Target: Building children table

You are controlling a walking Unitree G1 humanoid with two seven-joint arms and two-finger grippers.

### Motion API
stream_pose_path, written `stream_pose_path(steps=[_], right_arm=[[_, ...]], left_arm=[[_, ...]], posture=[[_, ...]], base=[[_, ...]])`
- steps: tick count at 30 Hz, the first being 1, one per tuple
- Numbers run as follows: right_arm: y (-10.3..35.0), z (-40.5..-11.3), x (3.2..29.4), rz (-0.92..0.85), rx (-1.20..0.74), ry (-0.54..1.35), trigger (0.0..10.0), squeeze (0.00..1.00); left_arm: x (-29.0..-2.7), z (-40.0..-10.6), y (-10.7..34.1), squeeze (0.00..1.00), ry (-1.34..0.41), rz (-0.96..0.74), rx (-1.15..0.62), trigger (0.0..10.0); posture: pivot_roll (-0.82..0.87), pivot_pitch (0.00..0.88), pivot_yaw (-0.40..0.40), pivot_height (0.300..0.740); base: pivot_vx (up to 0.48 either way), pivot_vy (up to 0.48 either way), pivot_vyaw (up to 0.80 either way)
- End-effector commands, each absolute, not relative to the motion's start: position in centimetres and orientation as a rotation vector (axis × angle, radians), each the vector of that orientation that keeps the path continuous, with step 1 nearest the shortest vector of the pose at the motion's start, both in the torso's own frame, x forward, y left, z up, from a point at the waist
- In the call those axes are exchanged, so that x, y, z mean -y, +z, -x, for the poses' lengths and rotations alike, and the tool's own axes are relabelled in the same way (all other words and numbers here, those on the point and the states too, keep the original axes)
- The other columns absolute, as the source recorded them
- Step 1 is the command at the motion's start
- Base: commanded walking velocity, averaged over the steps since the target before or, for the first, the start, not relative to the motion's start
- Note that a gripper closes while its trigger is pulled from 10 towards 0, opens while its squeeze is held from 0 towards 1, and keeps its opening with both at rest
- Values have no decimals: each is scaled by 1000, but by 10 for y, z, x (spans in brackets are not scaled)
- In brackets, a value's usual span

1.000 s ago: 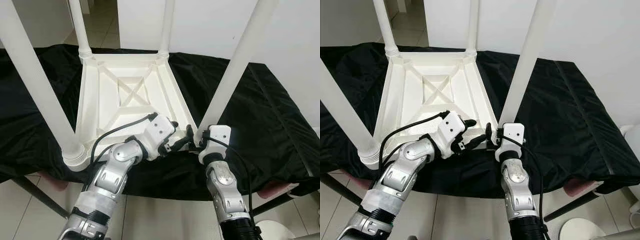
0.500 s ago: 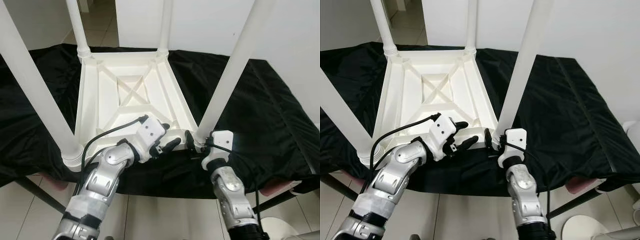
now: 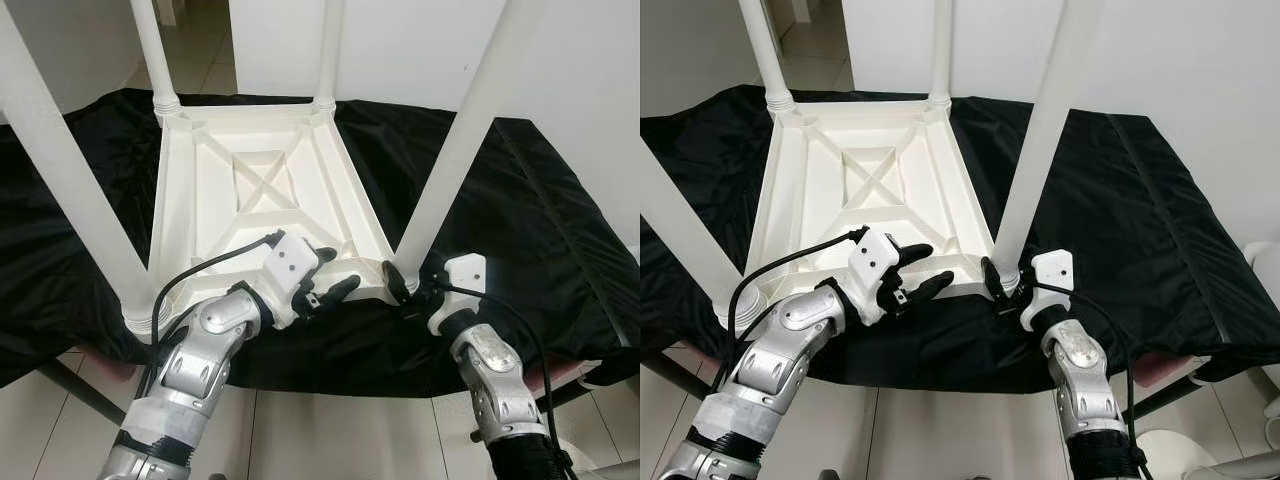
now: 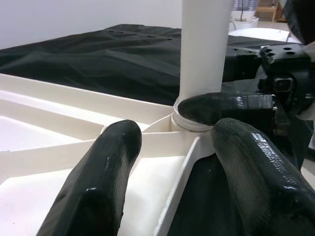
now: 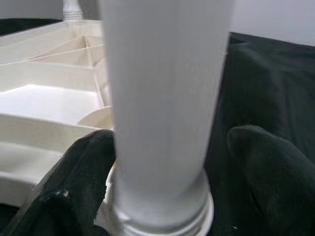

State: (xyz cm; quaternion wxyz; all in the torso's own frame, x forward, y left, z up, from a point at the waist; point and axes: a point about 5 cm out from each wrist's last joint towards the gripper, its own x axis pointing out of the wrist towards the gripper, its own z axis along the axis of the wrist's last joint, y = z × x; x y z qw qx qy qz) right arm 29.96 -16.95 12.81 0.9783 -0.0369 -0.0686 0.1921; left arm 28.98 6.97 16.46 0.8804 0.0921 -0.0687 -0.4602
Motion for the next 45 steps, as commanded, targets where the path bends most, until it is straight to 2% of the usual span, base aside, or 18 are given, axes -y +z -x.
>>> stream_pose_path(steps=[1, 5, 9, 17, 18, 26, 27, 29, 30, 32, 33, 34, 43, 44, 45], right_arm=[[127, -301, 171, 94, 130, 420, 10000, 0], [129, -304, 172, 120, 126, 457, 10000, 0], [137, -322, 174, 196, 109, 593, 10000, 0], [138, -329, 173, 208, 98, 635, 10000, 0], [138, -331, 173, 211, 92, 651, 9647, 0], [133, -333, 171, 213, 71, 682, 10000, 0], [132, -334, 171, 217, 70, 686, 8549, 0], [131, -334, 171, 215, 66, 688, 8588, 0], [129, -334, 171, 213, 62, 692, 5647, 0], [126, -334, 170, 207, 51, 700, 3451, 0], [126, -334, 170, 207, 51, 700, 3451, 0], [124, -334, 170, 204, 45, 704, 0, 0], [115, -332, 173, 197, 14, 683, 0, 0], [115, -332, 173, 191, 14, 677, 2431, 0], [115, -332, 173, 191, 14, 677, 2431, 0]], left_arm=[[-62, -279, 161, 0, -1127, -215, 124, 10000], [-60, -278, 160, 0, -1134, -224, 126, 10000], [-50, -277, 161, 0, -1146, -257, 141, 10000], [-46, -277, 160, 0, -1145, -296, 136, 10000], [-45, -276, 159, 0, -1146, -309, 138, 10000], [-43, -275, 158, 0, -1150, -325, 146, 10000], [-43, -276, 158, 0, -1150, -328, 147, 10000], [-43, -276, 158, 0, -1148, -333, 147, 10000], [-44, -276, 158, 0, -1144, -337, 148, 10000], [-44, -278, 159, 0, -1133, -345, 155, 10000], [-44, -278, 159, 0, -1133, -345, 155, 10000], [-44, -278, 159, 0, -1129, -347, 157, 10000], [-43, -279, 158, 0, -1099, -376, 165, 10000], [-43, -279, 157, 0, -1098, -372, 164, 10000], [-43, -279, 157, 0, -1098, -372, 164, 10000]], posture=[[17, 44, -53, 740], [17, 44, -53, 740], [22, 32, -53, 740], [26, 28, -59, 740], [30, 25, -59, 740], [37, 20, -60, 740], [42, 15, -61, 740], [44, 12, -60, 740], [47, 12, -61, 740], [48, 15, -61, 740], [48, 15, -61, 740], [49, 16, -61, 740], [48, 14, -59, 740], [48, 14, -59, 740], [48, 14, -59, 740]], base=[[0, 0, 0], [0, 0, 0], [0, 0, 0], [0, 0, 0], [0, 0, 0], [0, 0, 0], [0, 0, 0], [0, 0, 0], [0, 0, 0], [0, 0, 0], [0, 0, 0], [0, 0, 0], [0, 0, 0], [0, 0, 0], [0, 0, 0]])
